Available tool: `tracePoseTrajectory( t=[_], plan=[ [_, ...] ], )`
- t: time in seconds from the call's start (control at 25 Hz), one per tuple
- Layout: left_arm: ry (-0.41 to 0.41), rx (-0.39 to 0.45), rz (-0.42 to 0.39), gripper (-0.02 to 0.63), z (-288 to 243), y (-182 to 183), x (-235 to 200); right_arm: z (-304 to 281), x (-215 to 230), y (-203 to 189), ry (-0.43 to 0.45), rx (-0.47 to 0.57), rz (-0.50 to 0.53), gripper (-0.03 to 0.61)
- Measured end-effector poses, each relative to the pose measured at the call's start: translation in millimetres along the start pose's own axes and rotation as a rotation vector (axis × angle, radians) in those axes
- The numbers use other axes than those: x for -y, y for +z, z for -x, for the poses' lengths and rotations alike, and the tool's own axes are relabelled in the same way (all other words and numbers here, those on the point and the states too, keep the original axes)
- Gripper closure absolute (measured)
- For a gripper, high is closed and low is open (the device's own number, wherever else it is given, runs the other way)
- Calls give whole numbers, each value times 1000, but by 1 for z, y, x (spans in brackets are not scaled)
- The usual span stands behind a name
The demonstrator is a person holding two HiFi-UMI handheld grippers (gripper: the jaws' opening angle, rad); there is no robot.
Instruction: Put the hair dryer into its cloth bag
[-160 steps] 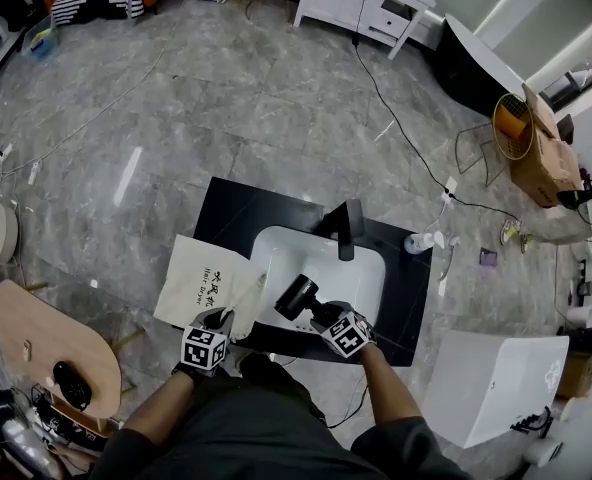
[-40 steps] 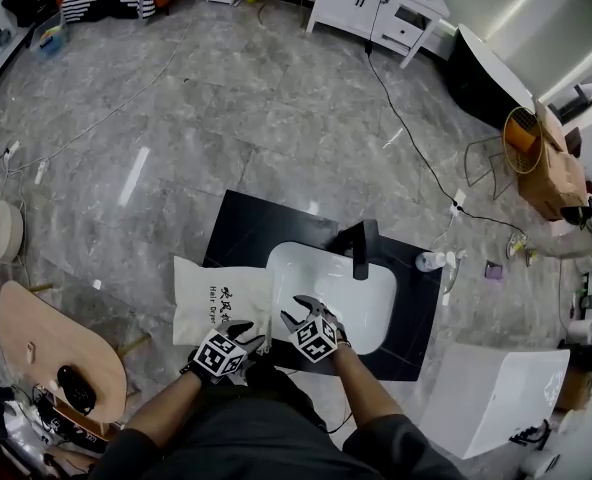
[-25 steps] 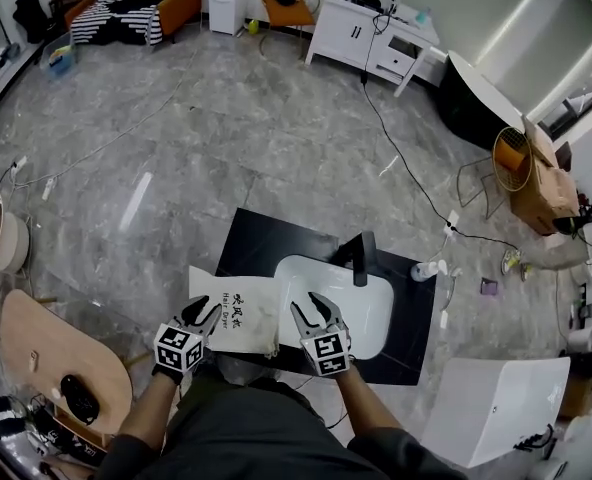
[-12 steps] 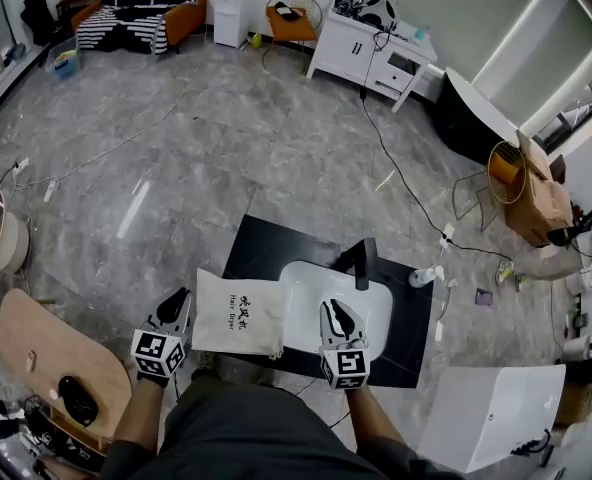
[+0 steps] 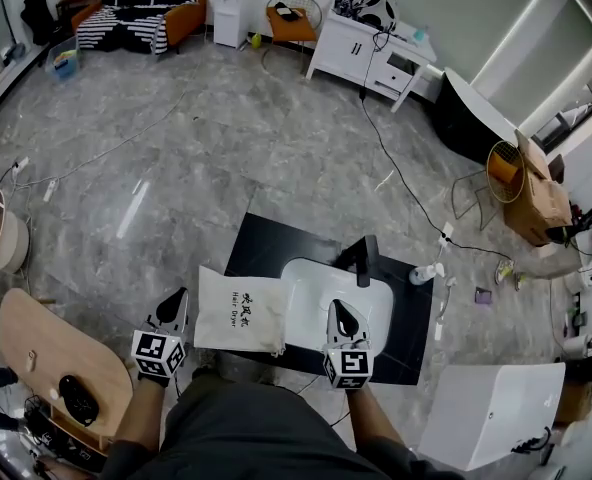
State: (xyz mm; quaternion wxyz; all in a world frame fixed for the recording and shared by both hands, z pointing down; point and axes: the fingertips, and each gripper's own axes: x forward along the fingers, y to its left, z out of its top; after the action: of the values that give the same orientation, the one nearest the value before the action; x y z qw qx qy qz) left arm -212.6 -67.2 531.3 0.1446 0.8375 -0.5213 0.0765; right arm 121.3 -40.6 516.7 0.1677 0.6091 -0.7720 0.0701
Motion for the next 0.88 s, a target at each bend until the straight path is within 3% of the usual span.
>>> tracePoseTrajectory(
  t=[0.88],
  plan=[
    [-24, -15, -11, 612, 1, -6, 12, 5, -7, 2, 16, 26, -1, 580]
  ],
)
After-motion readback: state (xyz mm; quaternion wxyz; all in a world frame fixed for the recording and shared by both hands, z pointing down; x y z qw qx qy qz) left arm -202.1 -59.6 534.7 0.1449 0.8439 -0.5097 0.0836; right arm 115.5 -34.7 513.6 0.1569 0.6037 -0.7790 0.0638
